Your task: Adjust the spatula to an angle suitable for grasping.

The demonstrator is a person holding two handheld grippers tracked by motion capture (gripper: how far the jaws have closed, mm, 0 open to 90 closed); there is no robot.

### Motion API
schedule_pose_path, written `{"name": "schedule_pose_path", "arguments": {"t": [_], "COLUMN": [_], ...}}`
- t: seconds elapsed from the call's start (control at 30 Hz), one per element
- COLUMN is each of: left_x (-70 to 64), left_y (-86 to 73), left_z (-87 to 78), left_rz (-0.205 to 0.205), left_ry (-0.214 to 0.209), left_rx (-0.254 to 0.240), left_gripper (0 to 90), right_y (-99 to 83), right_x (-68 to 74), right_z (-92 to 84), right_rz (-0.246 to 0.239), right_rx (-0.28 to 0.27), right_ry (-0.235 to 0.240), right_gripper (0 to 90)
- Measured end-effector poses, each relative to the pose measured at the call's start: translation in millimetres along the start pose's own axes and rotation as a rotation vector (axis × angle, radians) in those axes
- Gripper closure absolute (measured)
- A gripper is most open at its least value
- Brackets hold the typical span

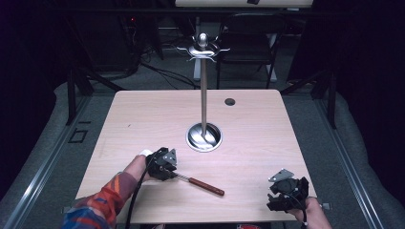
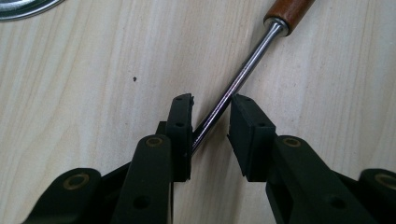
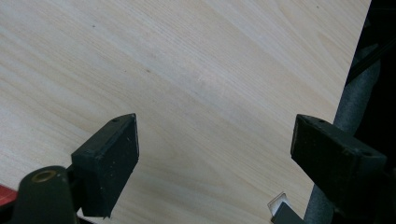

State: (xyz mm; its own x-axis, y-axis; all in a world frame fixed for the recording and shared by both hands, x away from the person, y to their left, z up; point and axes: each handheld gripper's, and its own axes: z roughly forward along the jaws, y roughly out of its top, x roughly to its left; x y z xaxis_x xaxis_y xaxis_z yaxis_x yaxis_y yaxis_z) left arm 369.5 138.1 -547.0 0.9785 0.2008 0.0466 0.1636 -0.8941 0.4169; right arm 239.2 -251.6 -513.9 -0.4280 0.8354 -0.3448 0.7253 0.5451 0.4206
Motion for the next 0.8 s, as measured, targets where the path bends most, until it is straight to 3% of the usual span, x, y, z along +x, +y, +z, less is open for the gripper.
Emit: {"name": "schedule_pose_path", "arguments": {"t": [0.4,0.6,0.67,0.8], "left_x": [0.0,0.5,-0.7,-2.9], "left_y": [-1.3,-2.2,-1.5,-1.8], "left_z": [-2.3,-2.1,1.6,4.8], "left_rz": [0.014,0.012,0.033,0.042], "left_ry": [-0.006,-0.03,-0.036,-0.046], "left_rx": [0.002,0.009,0.044,0.037], "left_gripper": [73.7,73.6,69.7,71.2], "right_y": [0.0,0.1,0.1,0.1], "right_x": [-0.4,0.1,-0.1,-0.1], "right_z": [-0.1,0.5,0.4,0.3], "right_rz": [-0.006,-0.004,-0.004,-0.003], "right_rx": [0.01,0.008,0.007,0.007], "right_ry": [0.002,0.005,0.004,0.003], "right_gripper": [14.9,14.9,14.9,14.9]}}
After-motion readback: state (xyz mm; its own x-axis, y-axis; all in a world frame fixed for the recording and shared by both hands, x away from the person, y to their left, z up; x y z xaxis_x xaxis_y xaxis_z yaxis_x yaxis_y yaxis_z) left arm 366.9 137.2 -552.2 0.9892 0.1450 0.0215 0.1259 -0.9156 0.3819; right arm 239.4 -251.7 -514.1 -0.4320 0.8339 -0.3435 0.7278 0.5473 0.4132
